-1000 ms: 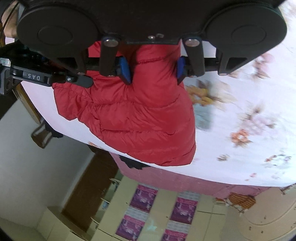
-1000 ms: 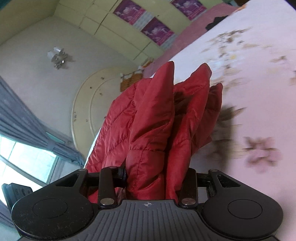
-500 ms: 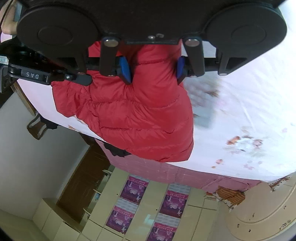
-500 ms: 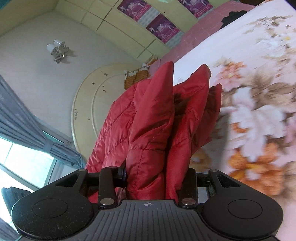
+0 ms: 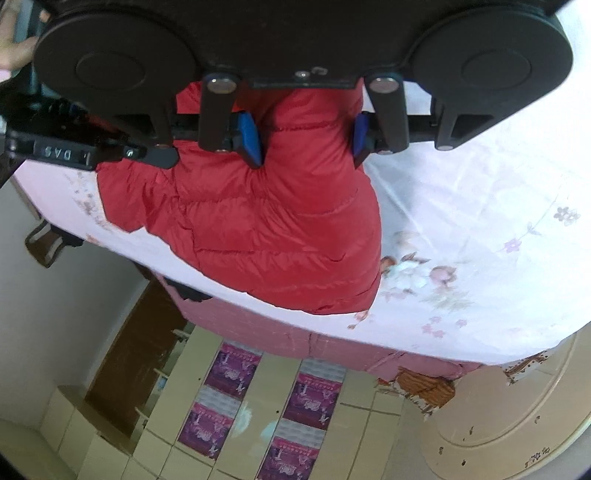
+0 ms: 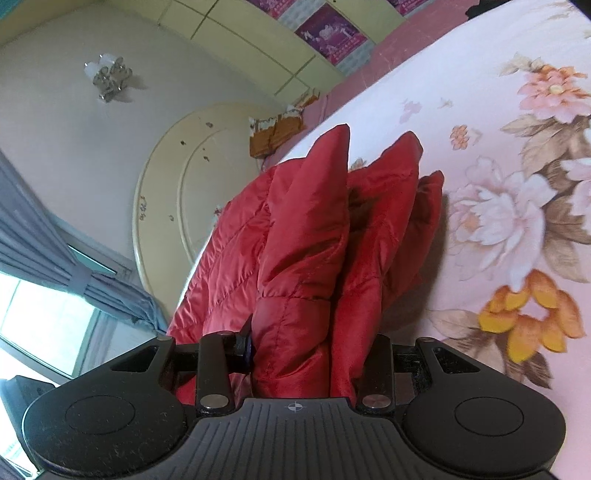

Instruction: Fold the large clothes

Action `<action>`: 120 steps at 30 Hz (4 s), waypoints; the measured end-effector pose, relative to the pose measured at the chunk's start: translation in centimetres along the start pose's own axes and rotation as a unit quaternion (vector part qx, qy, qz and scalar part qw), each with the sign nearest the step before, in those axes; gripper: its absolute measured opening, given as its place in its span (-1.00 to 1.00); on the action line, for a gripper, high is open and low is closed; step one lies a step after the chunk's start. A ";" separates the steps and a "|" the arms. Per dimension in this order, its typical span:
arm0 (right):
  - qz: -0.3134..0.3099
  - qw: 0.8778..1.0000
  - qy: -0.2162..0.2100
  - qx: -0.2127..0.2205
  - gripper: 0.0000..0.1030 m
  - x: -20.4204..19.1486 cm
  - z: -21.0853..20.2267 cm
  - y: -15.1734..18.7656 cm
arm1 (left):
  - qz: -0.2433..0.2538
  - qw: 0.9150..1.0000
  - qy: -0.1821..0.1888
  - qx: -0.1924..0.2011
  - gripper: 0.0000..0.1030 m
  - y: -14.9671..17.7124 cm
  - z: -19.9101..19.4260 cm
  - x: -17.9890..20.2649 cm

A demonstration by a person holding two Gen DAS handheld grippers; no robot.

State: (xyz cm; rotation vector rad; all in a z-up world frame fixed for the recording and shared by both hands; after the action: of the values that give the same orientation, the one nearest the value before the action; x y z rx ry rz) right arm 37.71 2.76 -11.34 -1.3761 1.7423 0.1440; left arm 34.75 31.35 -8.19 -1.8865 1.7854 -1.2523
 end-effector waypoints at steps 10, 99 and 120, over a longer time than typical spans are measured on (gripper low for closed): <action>0.014 0.999 0.045 -0.007 0.14 3.0 0.9 -0.2 | 0.036 0.999 -0.016 -0.016 0.13 1.1 1.1 -0.7; -0.263 0.943 0.183 0.091 0.99 -5.7 -21.3 14.2 | 0.095 0.984 -0.146 0.033 0.94 10.2 -17.4 13.8; -0.275 0.921 0.197 0.191 0.99 -6.7 -35.1 22.2 | 0.061 0.984 -0.155 0.069 0.94 15.9 -28.8 18.7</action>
State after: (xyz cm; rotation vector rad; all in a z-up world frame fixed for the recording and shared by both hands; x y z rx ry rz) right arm -0.38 -4.06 5.30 -1.6030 1.5063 -0.7927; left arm 0.91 21.42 5.39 -1.7550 1.5809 -0.9534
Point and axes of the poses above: each gripper's, at about its wrist camera, not at the fingertips, and z roughly the way its jaws point, x to its right, y to its underside, the point moved 4 cm from there along z, roughly the way its jaws point, and after that the axes turned 11 degrees about y, right-handed, at the moved point
